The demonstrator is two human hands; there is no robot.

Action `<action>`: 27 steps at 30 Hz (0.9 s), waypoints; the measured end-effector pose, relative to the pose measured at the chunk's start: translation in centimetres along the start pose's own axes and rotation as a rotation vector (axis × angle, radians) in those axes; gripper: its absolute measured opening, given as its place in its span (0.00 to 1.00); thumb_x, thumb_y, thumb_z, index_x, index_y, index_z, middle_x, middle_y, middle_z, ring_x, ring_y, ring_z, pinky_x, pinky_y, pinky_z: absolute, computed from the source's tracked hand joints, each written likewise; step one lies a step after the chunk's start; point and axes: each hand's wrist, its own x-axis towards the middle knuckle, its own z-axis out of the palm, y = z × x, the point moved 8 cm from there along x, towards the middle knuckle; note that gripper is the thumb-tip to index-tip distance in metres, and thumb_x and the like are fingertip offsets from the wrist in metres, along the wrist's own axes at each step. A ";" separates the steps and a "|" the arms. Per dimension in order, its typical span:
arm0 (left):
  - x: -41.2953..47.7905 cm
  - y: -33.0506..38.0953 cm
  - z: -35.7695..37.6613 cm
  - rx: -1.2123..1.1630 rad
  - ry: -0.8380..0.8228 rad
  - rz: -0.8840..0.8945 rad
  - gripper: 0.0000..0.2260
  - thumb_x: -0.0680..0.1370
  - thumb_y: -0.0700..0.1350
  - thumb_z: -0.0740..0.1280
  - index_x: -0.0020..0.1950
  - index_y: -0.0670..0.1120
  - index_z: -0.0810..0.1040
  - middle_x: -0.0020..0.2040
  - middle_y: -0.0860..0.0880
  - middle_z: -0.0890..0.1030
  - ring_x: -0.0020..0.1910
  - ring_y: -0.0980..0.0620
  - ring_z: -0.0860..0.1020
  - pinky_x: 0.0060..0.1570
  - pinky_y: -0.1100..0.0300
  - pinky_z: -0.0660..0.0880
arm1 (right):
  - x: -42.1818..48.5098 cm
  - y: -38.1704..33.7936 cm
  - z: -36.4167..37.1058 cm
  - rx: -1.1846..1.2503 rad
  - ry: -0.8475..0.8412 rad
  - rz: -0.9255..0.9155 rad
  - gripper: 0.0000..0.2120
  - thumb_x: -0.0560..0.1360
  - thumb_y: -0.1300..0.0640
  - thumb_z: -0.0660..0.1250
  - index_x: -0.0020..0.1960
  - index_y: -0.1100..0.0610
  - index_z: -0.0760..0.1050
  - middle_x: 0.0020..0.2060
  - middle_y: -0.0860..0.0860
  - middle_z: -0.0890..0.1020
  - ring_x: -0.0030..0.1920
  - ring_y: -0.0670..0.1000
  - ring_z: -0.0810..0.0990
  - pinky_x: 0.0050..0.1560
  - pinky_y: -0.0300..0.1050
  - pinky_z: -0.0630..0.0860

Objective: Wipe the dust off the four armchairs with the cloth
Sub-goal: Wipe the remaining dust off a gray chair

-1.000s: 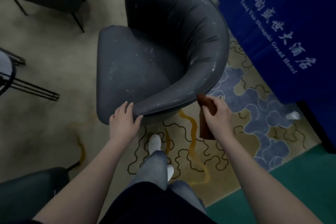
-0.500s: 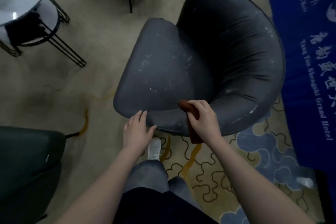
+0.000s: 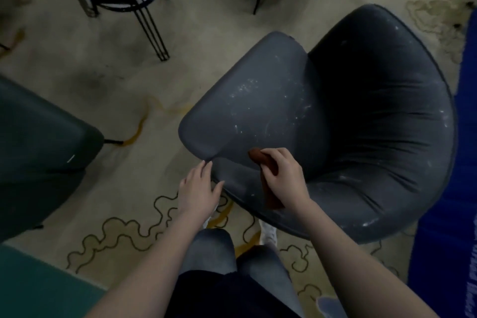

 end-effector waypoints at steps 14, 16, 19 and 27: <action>-4.8 2.9 4.1 -0.218 0.261 -0.423 0.28 0.83 0.57 0.57 0.79 0.46 0.57 0.78 0.46 0.62 0.75 0.45 0.63 0.72 0.48 0.60 | 3.8 1.4 0.7 -0.094 -0.285 -0.427 0.15 0.79 0.59 0.65 0.65 0.54 0.76 0.60 0.51 0.76 0.57 0.53 0.78 0.56 0.37 0.68; -5.1 2.7 4.2 -0.243 0.296 -0.453 0.29 0.83 0.57 0.57 0.79 0.45 0.57 0.78 0.46 0.63 0.75 0.46 0.63 0.72 0.48 0.60 | 4.2 0.2 1.7 -0.094 -0.320 -0.472 0.15 0.79 0.58 0.65 0.65 0.54 0.75 0.60 0.51 0.76 0.58 0.54 0.78 0.58 0.40 0.70; -5.1 2.5 4.6 -0.288 0.326 -0.458 0.28 0.83 0.57 0.57 0.79 0.45 0.59 0.77 0.47 0.64 0.74 0.47 0.63 0.73 0.50 0.59 | 4.6 -2.2 4.0 -0.084 -0.376 -0.576 0.15 0.79 0.58 0.66 0.65 0.54 0.75 0.60 0.51 0.76 0.57 0.54 0.78 0.60 0.47 0.73; -4.6 1.7 7.0 -0.727 0.496 -0.432 0.19 0.81 0.49 0.64 0.71 0.45 0.70 0.67 0.48 0.74 0.67 0.48 0.71 0.69 0.47 0.67 | 3.2 -2.8 9.8 -0.044 -0.434 -0.801 0.12 0.77 0.61 0.67 0.61 0.56 0.79 0.56 0.50 0.77 0.53 0.51 0.79 0.55 0.45 0.76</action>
